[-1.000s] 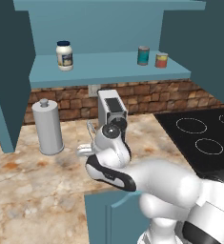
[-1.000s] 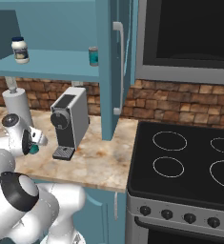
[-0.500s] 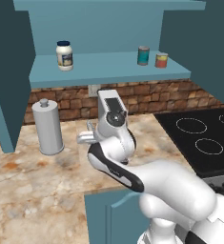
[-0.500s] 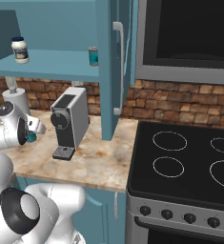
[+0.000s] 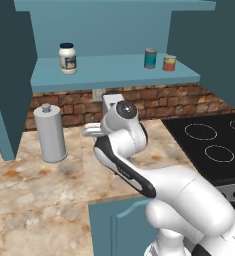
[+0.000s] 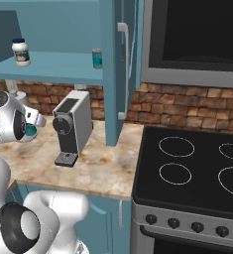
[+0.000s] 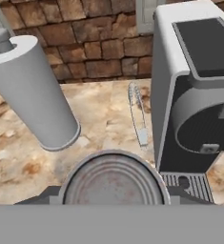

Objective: Pick the cans from the counter and place them in their designated side in the cabinet.

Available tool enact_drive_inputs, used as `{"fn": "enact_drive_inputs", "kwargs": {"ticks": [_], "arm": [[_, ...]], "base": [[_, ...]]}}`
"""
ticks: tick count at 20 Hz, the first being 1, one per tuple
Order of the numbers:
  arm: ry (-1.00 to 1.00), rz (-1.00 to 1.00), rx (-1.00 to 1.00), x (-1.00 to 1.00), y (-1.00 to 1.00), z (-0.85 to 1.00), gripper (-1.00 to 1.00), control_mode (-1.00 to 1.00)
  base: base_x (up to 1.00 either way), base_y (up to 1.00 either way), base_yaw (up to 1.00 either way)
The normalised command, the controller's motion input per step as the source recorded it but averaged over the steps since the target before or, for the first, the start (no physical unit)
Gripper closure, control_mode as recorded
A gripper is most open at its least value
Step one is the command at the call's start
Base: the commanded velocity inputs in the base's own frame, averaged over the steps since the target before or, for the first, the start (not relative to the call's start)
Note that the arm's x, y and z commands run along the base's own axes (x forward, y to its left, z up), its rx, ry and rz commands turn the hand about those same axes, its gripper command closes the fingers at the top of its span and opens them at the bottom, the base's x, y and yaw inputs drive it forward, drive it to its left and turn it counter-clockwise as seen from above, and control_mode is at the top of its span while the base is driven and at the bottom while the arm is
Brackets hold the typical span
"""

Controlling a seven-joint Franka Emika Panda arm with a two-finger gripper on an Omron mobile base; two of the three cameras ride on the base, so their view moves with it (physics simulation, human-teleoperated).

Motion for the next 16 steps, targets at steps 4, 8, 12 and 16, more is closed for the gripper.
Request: {"fn": "enact_drive_inputs", "kwargs": {"ticks": [4,8,12,16], "arm": [[-0.14,0.0,0.0,-0.01,-0.18,0.4,1.0,-1.0],[-0.12,0.0,0.0,-0.06,-0.23,0.42,1.0,-1.0],[-0.09,0.0,0.0,-0.09,-0.21,0.46,1.0,-1.0],[-0.1,0.01,0.0,-0.06,-0.23,0.43,1.0,-1.0]], "base": [[0.0,0.0,0.0],[0.0,0.0,0.0],[0.0,0.0,0.0],[0.0,0.0,0.0]]}}
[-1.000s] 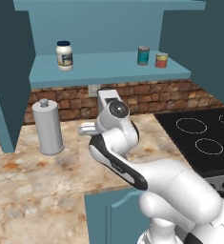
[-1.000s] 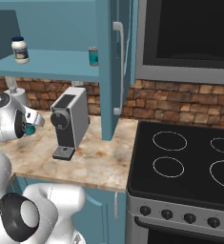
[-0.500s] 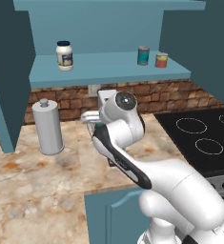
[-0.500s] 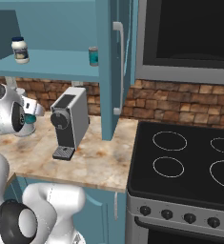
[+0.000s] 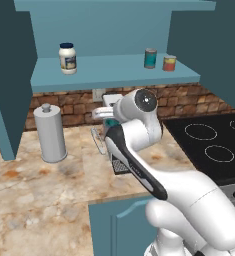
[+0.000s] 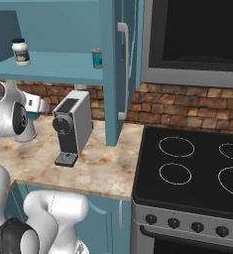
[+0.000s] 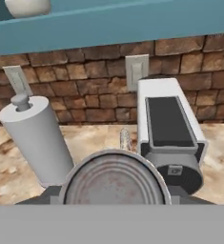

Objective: Pick the cans from the counter and place them in their designated side in the cabinet.

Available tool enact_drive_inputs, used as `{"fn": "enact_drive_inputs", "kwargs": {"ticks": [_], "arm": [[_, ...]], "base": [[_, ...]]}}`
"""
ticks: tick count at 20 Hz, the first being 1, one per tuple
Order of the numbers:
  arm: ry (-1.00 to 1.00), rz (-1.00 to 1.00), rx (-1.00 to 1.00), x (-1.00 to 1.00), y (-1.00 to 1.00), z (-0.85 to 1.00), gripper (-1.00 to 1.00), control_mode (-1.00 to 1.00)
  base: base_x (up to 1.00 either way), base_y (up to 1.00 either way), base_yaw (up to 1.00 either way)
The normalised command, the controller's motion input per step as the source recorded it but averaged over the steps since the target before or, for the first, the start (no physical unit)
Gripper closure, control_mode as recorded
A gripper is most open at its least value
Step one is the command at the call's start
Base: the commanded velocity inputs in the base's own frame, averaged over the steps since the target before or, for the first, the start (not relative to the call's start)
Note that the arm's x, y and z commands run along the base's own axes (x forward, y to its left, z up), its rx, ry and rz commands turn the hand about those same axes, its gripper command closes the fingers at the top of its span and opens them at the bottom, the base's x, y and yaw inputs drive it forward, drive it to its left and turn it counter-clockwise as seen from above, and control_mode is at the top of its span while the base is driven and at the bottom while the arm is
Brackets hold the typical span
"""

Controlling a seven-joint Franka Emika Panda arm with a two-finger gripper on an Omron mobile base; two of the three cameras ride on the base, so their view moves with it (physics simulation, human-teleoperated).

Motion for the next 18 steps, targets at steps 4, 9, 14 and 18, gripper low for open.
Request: {"fn": "enact_drive_inputs", "kwargs": {"ticks": [4,9,14,18], "arm": [[-0.08,0.0,0.0,-0.13,-0.2,0.42,1.0,-1.0],[-0.05,0.0,0.0,-0.16,-0.23,0.43,1.0,-1.0],[-0.05,0.0,0.0,-0.13,-0.24,0.38,1.0,-1.0],[-0.08,0.0,-0.03,-0.07,-0.2,0.31,1.0,-1.0]], "base": [[0.0,0.0,0.0],[0.0,0.0,0.0],[0.0,0.0,0.0],[0.0,0.0,0.0]]}}
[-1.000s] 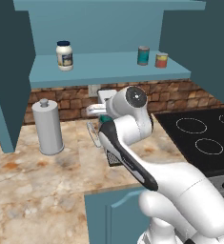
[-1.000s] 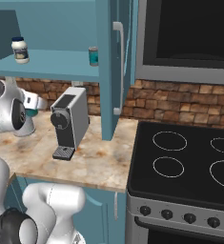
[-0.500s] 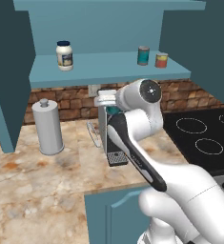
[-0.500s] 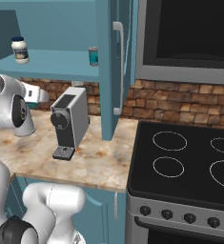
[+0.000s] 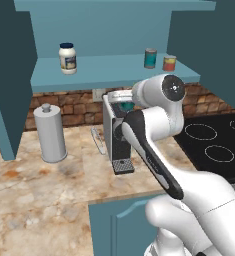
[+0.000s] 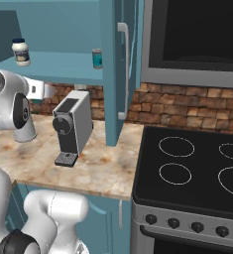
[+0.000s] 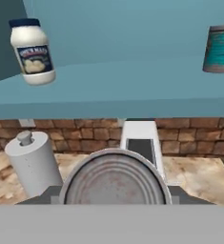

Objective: Pick the cans from the counter and place them in their designated side in the cabinet.

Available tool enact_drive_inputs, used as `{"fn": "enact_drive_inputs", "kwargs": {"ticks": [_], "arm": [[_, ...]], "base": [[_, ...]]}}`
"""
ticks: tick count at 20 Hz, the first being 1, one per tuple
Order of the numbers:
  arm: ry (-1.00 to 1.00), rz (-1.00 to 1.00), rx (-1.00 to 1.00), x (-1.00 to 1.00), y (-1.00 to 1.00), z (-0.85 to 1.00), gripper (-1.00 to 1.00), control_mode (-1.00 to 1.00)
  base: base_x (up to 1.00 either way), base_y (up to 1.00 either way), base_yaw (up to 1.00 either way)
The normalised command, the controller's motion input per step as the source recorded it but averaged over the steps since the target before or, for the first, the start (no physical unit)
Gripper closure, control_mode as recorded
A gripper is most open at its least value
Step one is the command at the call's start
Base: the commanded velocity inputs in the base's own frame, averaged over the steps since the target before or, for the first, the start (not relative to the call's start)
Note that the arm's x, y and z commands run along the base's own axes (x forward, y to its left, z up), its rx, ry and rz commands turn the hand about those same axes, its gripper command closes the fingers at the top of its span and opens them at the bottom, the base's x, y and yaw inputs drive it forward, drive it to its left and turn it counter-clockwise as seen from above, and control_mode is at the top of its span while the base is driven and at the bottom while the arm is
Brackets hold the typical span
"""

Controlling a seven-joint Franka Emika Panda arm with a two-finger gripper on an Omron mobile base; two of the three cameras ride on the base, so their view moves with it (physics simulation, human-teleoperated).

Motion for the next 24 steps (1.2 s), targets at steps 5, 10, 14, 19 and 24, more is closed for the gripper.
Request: {"fn": "enact_drive_inputs", "kwargs": {"ticks": [5,10,14,19,24], "arm": [[-0.12,0.0,-0.05,-0.02,-0.14,0.17,1.0,-1.0],[-0.14,0.0,-0.07,0.0,-0.18,0.15,1.0,-1.0],[-0.12,0.01,-0.05,0.0,-0.22,0.14,1.0,-1.0],[-0.06,0.0,-0.03,0.0,-0.19,0.25,1.0,-1.0],[0.01,0.0,0.0,0.02,-0.17,0.36,1.0,-1.0]], "base": [[0.0,0.0,0.0],[0.0,0.0,0.0],[0.0,0.0,0.0],[0.0,0.0,0.0],[0.0,0.0,0.0]]}}
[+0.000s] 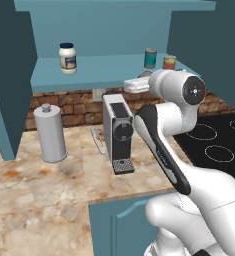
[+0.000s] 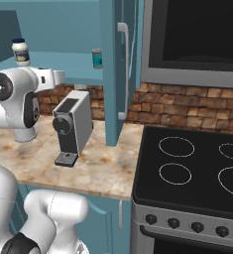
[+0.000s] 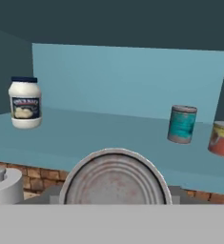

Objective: Pick the cans from the counter and place them in their designated side in the cabinet.

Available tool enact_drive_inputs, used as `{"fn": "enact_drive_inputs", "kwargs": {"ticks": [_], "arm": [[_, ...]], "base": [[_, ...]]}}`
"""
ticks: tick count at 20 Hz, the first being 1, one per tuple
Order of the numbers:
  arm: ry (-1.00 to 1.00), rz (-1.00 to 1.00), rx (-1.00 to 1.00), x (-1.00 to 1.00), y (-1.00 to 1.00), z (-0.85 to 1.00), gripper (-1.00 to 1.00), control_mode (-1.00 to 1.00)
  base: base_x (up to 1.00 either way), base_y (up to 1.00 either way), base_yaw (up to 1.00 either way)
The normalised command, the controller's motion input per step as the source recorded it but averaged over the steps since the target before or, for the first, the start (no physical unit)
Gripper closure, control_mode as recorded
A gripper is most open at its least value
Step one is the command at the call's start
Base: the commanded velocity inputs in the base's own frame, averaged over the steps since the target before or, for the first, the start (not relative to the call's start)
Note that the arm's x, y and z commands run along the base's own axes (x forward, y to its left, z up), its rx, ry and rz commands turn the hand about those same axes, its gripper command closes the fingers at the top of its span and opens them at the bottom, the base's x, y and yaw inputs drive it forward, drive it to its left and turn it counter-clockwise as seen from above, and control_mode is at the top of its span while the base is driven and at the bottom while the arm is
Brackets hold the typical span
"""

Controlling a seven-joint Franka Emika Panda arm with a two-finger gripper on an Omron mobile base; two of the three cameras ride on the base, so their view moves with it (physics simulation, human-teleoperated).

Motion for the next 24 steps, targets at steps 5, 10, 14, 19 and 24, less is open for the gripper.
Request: {"fn": "enact_drive_inputs", "kwargs": {"ticks": [5,10,14,19,24], "arm": [[0.06,0.0,0.0,0.04,-0.15,0.35,1.0,-1.0],[0.01,0.0,-0.01,0.01,-0.14,0.11,1.0,-1.0],[0.0,0.0,-0.02,0.04,-0.14,0.0,1.0,-1.0],[-0.01,0.0,-0.03,0.14,-0.12,-0.02,1.0,-1.0],[0.0,0.0,-0.02,0.17,-0.15,0.0,1.0,-1.0]], "base": [[0.0,0.0,0.0],[0.0,0.0,0.0],[0.0,0.0,0.0],[0.0,0.0,0.0],[0.0,0.0,0.0]]}}
